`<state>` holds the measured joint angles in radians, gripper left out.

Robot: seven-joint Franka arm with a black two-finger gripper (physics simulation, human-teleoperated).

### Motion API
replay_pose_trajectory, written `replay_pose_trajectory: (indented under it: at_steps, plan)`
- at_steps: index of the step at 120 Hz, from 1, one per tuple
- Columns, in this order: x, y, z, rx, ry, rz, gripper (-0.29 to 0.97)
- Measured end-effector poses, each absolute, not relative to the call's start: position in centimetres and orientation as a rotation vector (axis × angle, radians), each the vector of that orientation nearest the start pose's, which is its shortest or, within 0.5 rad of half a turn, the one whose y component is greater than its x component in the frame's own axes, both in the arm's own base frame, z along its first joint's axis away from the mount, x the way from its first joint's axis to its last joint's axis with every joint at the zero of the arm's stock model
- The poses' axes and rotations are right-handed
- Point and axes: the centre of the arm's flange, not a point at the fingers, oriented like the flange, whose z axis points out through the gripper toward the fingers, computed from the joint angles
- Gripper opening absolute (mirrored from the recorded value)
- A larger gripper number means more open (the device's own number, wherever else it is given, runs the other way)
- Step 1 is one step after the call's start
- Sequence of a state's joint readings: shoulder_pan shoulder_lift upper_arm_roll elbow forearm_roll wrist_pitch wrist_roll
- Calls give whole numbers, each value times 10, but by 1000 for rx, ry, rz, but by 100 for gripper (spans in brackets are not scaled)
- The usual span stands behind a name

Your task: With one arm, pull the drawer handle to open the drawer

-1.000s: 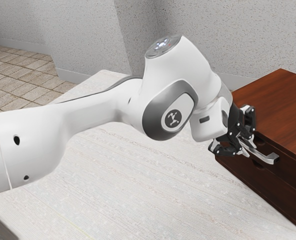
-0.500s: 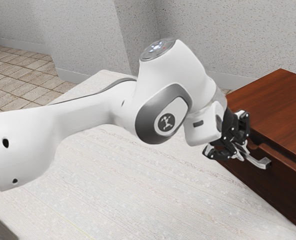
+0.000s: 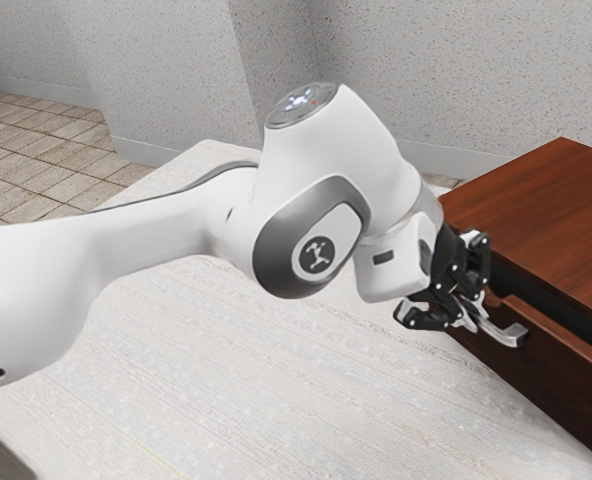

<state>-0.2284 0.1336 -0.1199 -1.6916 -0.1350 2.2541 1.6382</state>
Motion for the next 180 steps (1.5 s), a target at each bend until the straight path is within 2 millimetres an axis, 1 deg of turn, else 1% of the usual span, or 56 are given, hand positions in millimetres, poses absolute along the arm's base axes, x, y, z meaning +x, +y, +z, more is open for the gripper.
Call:
replay_pose_trajectory:
  at_steps: [36,85,147,180]
  plan:
    - [588,-221,557,-1672,2411,-620,-1]
    - [563,-213,556,-1674,2409,-599,-1]
    - [531,-203,560,-1666,2393,-594,-2]
    - [515,-198,558,-1667,2390,-584,-1]
